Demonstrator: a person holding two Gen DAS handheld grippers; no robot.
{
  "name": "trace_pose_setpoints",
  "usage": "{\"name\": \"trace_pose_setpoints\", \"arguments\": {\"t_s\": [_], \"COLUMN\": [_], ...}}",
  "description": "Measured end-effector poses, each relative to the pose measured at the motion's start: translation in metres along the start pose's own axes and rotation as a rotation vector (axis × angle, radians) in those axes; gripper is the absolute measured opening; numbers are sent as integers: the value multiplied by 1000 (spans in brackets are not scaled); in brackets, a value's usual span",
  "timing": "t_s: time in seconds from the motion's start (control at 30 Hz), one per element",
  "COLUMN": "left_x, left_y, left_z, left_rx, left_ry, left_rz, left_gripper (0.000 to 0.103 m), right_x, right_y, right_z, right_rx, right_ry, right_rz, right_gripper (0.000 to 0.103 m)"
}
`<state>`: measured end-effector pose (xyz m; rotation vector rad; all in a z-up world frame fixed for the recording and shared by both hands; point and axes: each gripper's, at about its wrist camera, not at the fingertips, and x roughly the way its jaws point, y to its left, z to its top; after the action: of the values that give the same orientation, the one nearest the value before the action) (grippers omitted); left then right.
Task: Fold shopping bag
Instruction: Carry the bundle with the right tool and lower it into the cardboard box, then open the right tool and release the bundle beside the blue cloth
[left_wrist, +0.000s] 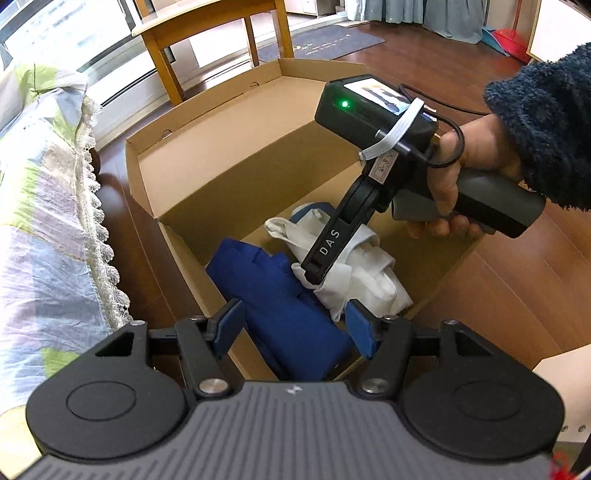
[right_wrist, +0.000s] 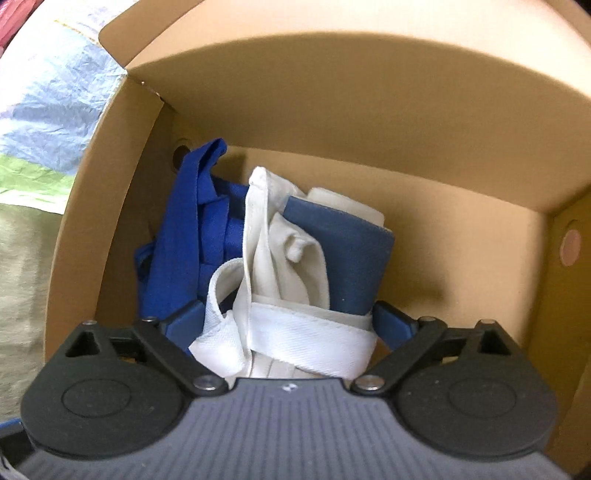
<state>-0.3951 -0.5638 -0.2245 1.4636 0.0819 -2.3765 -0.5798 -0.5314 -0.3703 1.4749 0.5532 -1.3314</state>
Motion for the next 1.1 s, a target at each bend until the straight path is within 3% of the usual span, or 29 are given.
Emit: {"name": "trace_pose_setpoints", "arguments": {"t_s": [0.17, 0.4, 0.47, 0.6, 0.63, 0.67, 0.87, 0.97, 1.1], "left_x": [-3, -4, -5, -4, -4, -3, -2, -4, -12], "left_y": [-4, -10, -11, -12, -12, -12, -10, -6, -2], "left_z": [-3, -6, -7, -7, -7, -7, -8, -8, -5], "left_rx": [19, 51, 57, 60, 61, 61, 23, -25, -113], "left_ry": [2, 3, 4, 10, 12, 14, 18, 21, 39], "left_rz": [9, 7, 7, 4, 3, 3, 3, 11, 39], "left_gripper": [64, 64, 64, 64, 64, 64, 64, 65, 70], "right_x": [-11, -17, -14, -16, -16, -15, -11, -7, -15], "right_y": [-2, -9, -11, -9, -9, -11, -14, -13, -15], "right_z": [-1, -4, -7, -5, -4, -3, -6, -9, -13], "right_rx": [14, 134, 154, 168, 177, 195, 224, 229, 230], "right_ry": [-28, -19, -30, -78, -84, -76, -54, -56, -69], "right_rz": [7, 61, 78, 99, 100, 90, 77, 87, 88], "right_gripper": [96, 93, 82, 69, 52, 48, 61, 72, 77]}}
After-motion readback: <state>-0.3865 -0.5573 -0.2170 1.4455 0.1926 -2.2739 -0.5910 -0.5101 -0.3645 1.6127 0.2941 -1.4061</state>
